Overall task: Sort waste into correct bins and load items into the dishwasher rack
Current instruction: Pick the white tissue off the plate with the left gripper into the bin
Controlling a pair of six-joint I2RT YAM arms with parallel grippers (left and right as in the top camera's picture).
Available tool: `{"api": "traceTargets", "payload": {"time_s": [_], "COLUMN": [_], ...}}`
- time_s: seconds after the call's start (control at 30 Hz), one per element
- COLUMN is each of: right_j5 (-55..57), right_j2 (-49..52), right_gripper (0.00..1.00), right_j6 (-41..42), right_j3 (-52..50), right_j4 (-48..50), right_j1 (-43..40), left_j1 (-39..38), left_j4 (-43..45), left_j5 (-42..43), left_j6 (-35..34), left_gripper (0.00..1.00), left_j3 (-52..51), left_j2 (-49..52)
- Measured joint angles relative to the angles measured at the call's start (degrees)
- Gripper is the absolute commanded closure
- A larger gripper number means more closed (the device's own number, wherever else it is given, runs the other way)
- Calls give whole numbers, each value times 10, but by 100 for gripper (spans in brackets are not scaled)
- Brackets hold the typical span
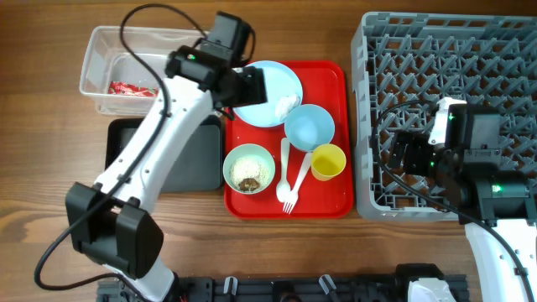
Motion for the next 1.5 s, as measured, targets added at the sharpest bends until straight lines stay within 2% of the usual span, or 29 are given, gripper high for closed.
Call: {"api": "traceTargets", "payload": {"time_s": [0.23,0.53,0.93,1.1,1.2,1.27,1.5], "right_j5": [0,0,0,0,0,0,0], "right_j2": [0,0,0,0,0,0,0], "right_gripper": [0,0,0,0,0,0,0], "right_j6": [0,0,0,0,0,0,0], "right_j3": [0,0,0,0,0,0,0], "right_j4": [-4,-4,-6,-8,-10,-13,-17], "right_j1": [0,0,0,0,0,0,0], "left_j1": [-20,-21,-38,-55,-62,-64,-64], "left_j4": [58,157,209,217,216,216,216], "left_j5": [0,0,0,0,0,0,0], "left_j6": [38,69,73,74,77,78,80], "left_gripper": [16,14,18,23,30,37,80], "left_j3": [0,0,0,0,0,0,0], "left_j2": [13,87,190,213,224,228,234]}}
